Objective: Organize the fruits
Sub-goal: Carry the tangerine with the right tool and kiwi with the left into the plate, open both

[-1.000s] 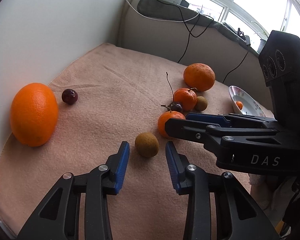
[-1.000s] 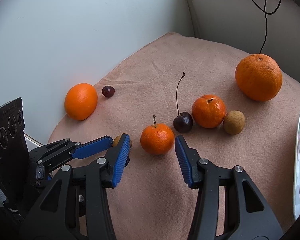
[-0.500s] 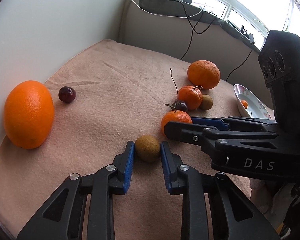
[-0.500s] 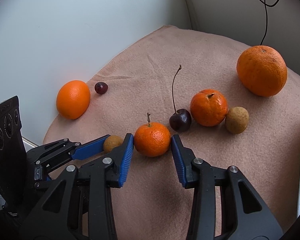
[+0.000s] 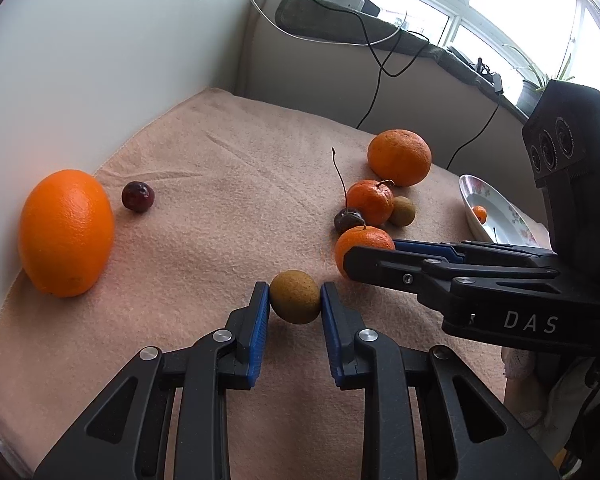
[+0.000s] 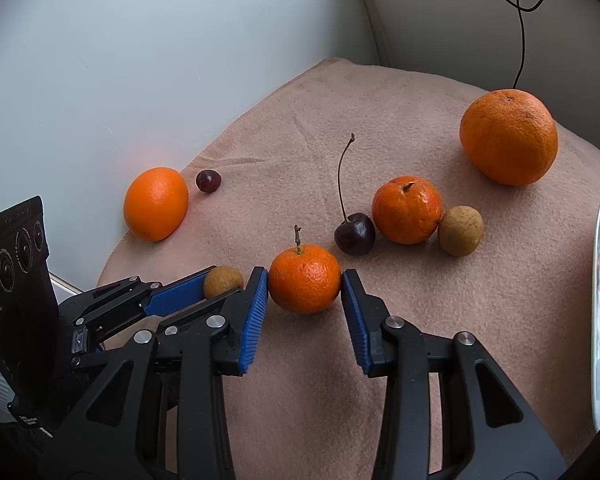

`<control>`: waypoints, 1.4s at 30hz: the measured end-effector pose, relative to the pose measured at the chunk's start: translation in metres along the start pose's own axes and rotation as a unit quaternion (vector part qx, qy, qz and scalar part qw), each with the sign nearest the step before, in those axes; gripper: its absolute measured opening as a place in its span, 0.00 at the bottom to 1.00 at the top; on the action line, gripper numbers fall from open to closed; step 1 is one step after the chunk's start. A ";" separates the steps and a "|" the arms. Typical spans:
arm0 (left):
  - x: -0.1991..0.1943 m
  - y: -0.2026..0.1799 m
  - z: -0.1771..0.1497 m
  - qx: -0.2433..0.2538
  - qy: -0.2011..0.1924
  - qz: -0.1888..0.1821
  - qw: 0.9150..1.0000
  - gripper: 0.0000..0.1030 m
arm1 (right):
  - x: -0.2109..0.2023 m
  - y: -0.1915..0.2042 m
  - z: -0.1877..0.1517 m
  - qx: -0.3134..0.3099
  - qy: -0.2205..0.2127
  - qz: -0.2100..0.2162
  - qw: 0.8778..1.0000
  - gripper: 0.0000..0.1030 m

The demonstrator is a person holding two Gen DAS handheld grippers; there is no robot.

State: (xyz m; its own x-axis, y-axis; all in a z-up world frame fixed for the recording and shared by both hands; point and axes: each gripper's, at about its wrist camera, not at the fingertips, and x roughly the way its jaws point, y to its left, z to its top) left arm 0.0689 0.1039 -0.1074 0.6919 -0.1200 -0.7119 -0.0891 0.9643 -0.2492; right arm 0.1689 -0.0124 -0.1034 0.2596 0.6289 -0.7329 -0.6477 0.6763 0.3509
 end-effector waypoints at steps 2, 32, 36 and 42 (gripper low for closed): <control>-0.003 -0.002 0.000 0.000 -0.002 -0.002 1.000 0.23 | -0.008 -0.002 -0.001 0.001 -0.006 -0.001 1.000 0.38; 0.007 -0.110 0.026 0.059 -0.019 -0.086 0.994 0.23 | -0.151 -0.112 -0.061 0.082 -0.097 -0.104 0.986 0.38; 0.015 -0.132 0.029 0.076 -0.016 -0.098 0.992 0.23 | -0.166 -0.131 -0.068 0.094 -0.104 -0.125 0.982 0.38; 0.026 -0.159 0.032 0.096 -0.010 -0.112 0.989 0.23 | -0.178 -0.154 -0.077 0.103 -0.105 -0.158 0.976 0.38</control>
State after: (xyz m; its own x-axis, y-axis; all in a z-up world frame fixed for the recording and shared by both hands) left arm 0.1237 -0.0453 -0.0653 0.6926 -0.3337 -0.6395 0.2052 0.9411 -0.2688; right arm 0.1674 -0.2579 -0.0716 0.5784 0.4258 -0.6958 -0.3595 0.8987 0.2511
